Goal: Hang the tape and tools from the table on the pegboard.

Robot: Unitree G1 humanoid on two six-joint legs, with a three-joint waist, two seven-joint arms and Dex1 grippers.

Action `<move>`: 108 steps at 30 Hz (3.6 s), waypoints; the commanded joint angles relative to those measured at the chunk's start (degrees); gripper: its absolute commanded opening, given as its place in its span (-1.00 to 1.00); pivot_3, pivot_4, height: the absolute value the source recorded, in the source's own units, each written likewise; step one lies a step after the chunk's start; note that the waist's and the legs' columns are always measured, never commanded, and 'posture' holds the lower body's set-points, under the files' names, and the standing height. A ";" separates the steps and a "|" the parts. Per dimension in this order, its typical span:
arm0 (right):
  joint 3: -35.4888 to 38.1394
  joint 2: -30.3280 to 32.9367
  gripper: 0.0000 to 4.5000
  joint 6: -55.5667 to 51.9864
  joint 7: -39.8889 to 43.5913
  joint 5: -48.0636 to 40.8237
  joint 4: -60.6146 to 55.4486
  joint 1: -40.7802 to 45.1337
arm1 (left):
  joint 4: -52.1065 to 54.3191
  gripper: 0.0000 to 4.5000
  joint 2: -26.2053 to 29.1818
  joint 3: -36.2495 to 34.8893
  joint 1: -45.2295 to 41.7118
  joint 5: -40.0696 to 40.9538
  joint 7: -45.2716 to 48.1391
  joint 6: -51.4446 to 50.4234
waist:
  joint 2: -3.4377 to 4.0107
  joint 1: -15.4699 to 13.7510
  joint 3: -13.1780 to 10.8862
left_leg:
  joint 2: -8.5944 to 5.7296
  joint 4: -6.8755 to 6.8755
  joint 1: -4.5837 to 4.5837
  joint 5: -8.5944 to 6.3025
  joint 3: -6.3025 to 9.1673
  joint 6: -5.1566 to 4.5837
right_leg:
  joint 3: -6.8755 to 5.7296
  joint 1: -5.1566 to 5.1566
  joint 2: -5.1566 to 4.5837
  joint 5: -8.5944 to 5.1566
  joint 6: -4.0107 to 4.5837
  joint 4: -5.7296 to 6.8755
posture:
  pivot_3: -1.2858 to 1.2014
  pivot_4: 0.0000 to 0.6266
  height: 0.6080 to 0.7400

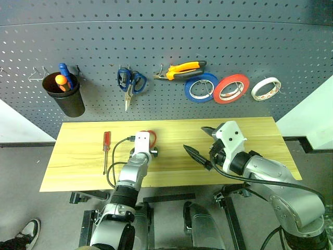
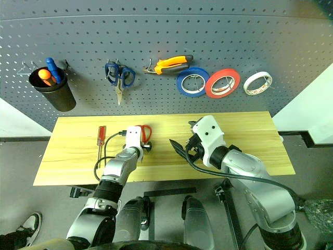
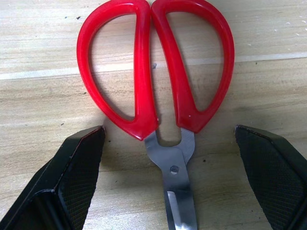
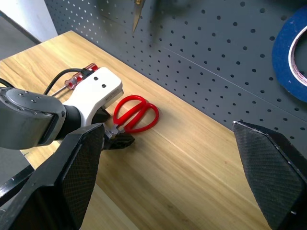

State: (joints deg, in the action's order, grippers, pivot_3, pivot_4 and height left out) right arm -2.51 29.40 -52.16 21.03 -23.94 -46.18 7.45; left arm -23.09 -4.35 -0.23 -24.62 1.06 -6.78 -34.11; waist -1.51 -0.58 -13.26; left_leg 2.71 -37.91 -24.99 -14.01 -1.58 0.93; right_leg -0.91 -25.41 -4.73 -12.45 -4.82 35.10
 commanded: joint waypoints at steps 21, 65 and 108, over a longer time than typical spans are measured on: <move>-0.72 -0.23 1.00 2.40 -0.19 0.85 0.05 1.59 | 4.30 -0.52 0.13 3.70 3.45 -2.88 2.14 0.90 | 0.01 -0.04 0.00 | 0.00 0.00 -0.02 -0.01 0.00 0.01 | -0.03 -0.01 -0.03 0.00 0.00 -0.05 | 0.01 -0.28 0.64; 10.14 1.62 1.00 11.22 12.08 -13.85 -2.89 -1.43 | 19.61 -0.52 14.98 6.50 15.57 -26.88 -13.64 64.63 | 0.29 -0.11 1.28 | 0.01 -0.21 -0.03 0.01 -0.11 0.02 | -0.03 0.07 0.04 0.20 -0.27 0.11 | 0.02 -0.57 0.64; 8.63 4.52 1.00 12.26 8.21 -19.88 -3.22 1.44 | 1.17 -0.52 13.26 5.11 5.04 -27.11 -18.47 63.82 | 0.19 -0.12 3.01 | 0.02 -0.27 0.65 0.01 -0.15 0.02 | -0.01 0.69 0.04 0.20 -0.23 0.25 | 0.01 -0.61 0.64</move>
State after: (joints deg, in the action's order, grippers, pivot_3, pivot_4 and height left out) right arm 5.91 33.29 -40.87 29.47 -43.09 -47.23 8.49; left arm -22.63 8.98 4.87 -18.18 -26.24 -24.30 28.34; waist -1.33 -0.70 -10.25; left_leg 2.73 -38.18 -24.33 -14.00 -1.73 0.96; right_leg -0.92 -24.72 -4.69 -12.25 -5.05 35.36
